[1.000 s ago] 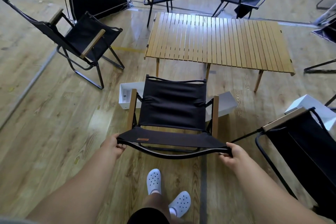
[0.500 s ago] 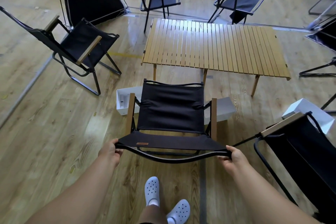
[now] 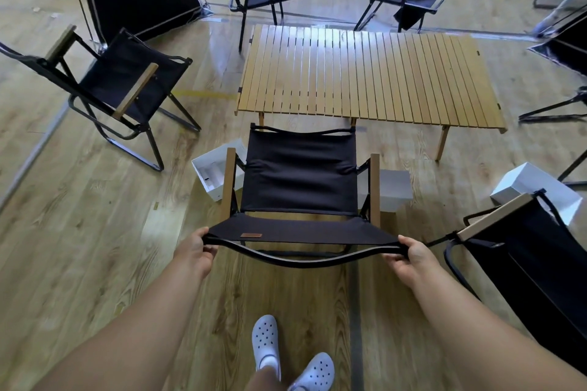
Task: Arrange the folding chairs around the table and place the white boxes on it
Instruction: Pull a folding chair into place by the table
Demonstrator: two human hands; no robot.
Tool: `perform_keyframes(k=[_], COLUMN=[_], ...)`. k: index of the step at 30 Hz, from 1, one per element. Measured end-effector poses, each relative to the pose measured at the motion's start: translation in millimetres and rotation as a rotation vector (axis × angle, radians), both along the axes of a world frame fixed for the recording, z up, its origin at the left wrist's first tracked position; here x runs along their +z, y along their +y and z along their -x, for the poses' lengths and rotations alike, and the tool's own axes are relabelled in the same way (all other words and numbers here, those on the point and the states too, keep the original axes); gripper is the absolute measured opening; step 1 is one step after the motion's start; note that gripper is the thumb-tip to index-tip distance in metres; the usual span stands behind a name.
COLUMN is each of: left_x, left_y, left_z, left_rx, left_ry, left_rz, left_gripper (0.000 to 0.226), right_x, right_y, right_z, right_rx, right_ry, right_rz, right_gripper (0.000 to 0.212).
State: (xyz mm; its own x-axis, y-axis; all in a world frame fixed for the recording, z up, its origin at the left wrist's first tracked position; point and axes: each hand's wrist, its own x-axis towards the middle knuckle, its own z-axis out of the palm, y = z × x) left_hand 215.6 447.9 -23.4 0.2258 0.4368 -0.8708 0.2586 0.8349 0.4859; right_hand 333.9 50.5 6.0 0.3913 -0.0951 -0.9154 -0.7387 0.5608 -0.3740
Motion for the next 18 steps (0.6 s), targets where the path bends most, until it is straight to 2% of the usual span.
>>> perform_keyframes(k=[9,14,18], left_x=[1.1,-3.4,-3.3], left_y=[9.0,10.6,6.5], left_z=[-37.4,-41.0,-42.4], left_rx=[-0.029,-0.008,-0.024], left_ry=[-0.005,-0.011,-0.010], left_rz=[-0.016,0.007,0.000], left_gripper=[0.014,0.016,0.020], right_x=[-3.2,-12.1,-15.3], right_y=[12.2,12.3,11.7], right_z=[-28.6,-32.8,-36.8], right_rx=[-0.034,-0.025,-0.002], right_ry=[0.007,0.006,0.034], right_rz=[0.002,-0.026,0.051], right_gripper=[0.032,0.034,0.036])
